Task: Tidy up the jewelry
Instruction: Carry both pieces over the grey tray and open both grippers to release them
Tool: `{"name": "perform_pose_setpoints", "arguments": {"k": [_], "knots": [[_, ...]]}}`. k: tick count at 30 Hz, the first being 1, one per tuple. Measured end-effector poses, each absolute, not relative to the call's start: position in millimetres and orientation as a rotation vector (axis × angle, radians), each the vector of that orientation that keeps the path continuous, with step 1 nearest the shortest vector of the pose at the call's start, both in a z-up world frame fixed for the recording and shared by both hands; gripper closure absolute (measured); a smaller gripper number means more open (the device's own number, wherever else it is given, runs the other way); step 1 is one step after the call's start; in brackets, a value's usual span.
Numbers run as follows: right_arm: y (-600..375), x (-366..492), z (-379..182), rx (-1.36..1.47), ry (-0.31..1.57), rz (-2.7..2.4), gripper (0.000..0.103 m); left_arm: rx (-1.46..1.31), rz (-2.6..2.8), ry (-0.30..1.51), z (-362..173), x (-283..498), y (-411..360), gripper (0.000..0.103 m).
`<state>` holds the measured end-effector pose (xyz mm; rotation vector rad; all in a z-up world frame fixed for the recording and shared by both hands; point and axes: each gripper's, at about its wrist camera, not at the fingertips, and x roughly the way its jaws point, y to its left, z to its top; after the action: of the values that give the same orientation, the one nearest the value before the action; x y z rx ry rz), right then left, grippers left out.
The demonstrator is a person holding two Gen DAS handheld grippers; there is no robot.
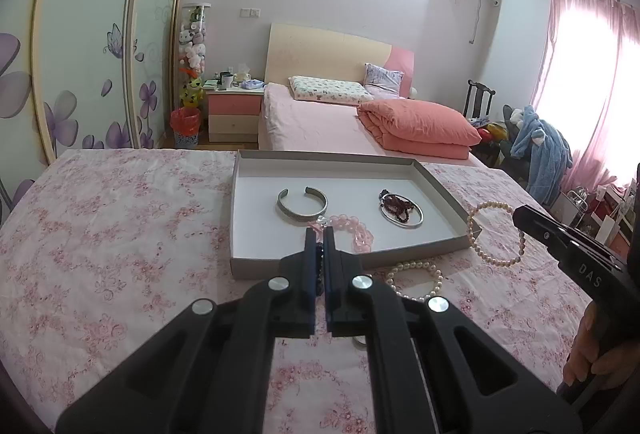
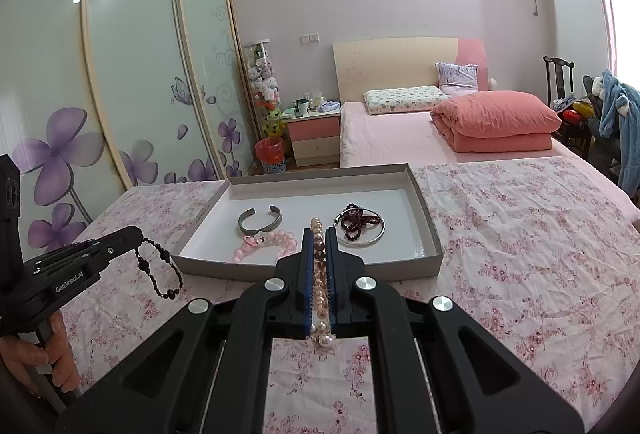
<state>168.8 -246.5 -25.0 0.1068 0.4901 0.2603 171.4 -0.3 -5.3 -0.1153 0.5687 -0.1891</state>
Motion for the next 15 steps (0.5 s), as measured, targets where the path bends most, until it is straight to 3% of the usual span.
{"name": "perform_pose_setpoints", "arguments": {"k": [15], "knots": [[-241,223,-11,0.121,0.45,0.229,0.097,-0.116,-0.194,0.557,14,223,-8,0.099]]}}
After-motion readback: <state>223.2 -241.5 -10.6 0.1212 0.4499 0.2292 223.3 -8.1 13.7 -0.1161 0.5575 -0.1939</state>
